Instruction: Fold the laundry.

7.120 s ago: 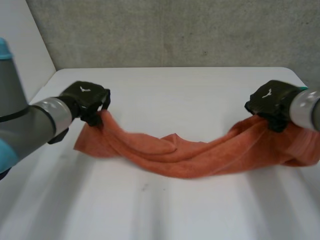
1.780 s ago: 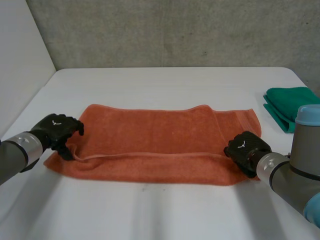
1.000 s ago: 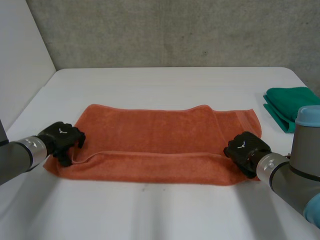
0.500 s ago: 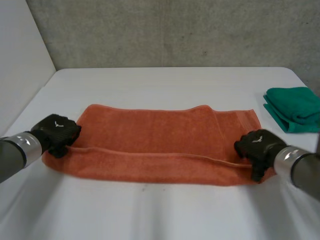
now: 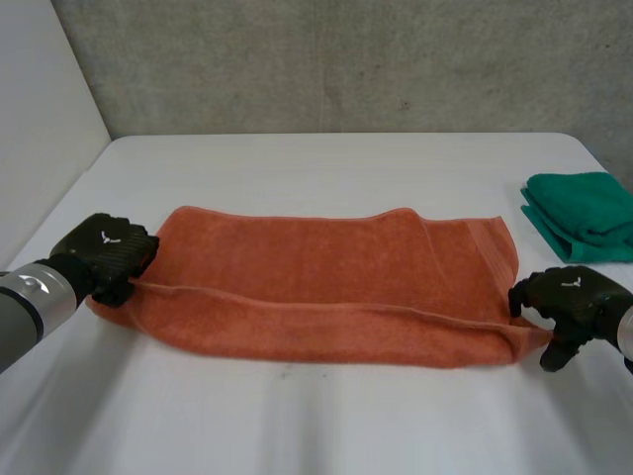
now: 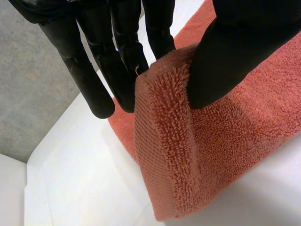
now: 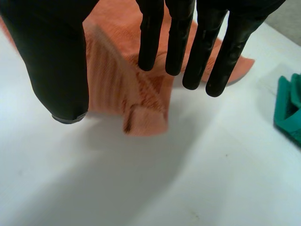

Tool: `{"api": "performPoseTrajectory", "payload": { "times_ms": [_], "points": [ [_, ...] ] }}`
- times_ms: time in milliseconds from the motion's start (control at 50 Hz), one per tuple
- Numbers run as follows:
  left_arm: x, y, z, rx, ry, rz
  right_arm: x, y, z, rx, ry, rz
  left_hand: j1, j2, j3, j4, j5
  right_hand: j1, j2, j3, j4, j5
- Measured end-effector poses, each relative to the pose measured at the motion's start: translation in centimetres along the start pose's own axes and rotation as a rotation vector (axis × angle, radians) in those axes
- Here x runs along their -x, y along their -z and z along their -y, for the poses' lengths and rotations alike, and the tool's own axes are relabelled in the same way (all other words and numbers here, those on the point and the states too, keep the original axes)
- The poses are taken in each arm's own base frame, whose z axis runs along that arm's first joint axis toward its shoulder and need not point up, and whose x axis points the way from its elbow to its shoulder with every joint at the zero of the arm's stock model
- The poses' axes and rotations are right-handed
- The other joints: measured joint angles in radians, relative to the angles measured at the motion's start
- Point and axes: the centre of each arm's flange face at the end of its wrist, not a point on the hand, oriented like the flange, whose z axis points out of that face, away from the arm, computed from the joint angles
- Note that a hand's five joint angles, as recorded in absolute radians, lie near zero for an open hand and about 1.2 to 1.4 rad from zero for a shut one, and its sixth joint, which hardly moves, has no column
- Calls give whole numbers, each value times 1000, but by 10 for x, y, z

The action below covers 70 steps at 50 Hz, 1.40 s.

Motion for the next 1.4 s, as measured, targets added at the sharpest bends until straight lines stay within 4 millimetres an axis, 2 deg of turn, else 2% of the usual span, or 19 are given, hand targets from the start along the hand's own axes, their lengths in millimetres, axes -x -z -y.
{"api": "performPoseTrajectory", "payload": {
  "times_ms": [100,120,140,240,340,360,500,600,680,760,840,880,900,1060,1140,1240,1300,1360,1400],
  "points": [
    [0,0,-1,3,3,-1,5,-3,-6,12,16,17,0,0,0,0,0,131,164,147,151,142],
    [0,0,-1,5,4,-2,6,-5,-8,15,16,23,0,0,0,0,0,394,474,469,466,448],
    [-1,0,-1,5,4,-1,6,-6,-8,13,16,23,0,0,0,0,0,472,568,561,567,549],
    [2,4,3,-5,1,13,-2,-4,4,-40,24,-18,0,0,0,0,0,497,611,620,632,609],
    [12,14,16,-45,0,60,-20,22,43,-177,57,-128,0,0,0,0,0,497,611,620,634,609],
    [19,21,27,-78,5,96,-27,40,65,-252,83,-184,0,1,3,0,0,497,611,620,635,609],
    [58,63,77,-259,55,274,-38,113,131,-417,166,-305,0,2,4,0,0,497,611,620,635,612],
    [79,94,107,-370,87,370,-41,150,158,-432,214,-345,0,2,4,2,0,497,611,620,635,612],
    [87,106,117,-398,95,398,-44,158,164,-395,261,-357,0,2,4,4,0,497,611,620,635,612],
    [88,99,113,-373,114,381,-50,146,162,-343,284,-336,0,2,4,4,0,497,611,620,635,612],
    [83,66,95,-287,159,291,-51,110,155,-266,286,-259,0,3,5,4,0,497,611,620,635,612],
    [81,61,93,-277,163,279,-50,106,154,-259,286,-250,0,3,5,4,0,497,611,620,635,612],
    [72,32,82,-220,179,210,-43,77,150,-203,288,-203,0,3,6,4,0,497,611,620,635,613],
    [54,-51,53,-58,142,139,-23,-3,143,-92,332,-186,0,3,6,4,0,497,611,620,635,613],
    [49,-88,51,-37,81,158,-28,-36,147,-138,349,-251,0,4,6,4,0,497,611,620,635,613],
    [54,-116,64,-91,29,222,-46,-61,166,-261,365,-386,0,4,6,4,0,497,611,620,635,613],
    [72,-131,92,-206,-2,333,-61,-69,196,-424,380,-533,0,4,6,4,0,497,611,620,635,613],
    [91,-131,123,-338,-17,440,-69,-61,226,-580,392,-644,0,4,7,5,0,497,614,620,635,613],
    [114,-121,160,-505,-22,567,-76,-42,261,-771,400,-770,0,4,7,5,0,497,614,620,635,613]
  ]
}}
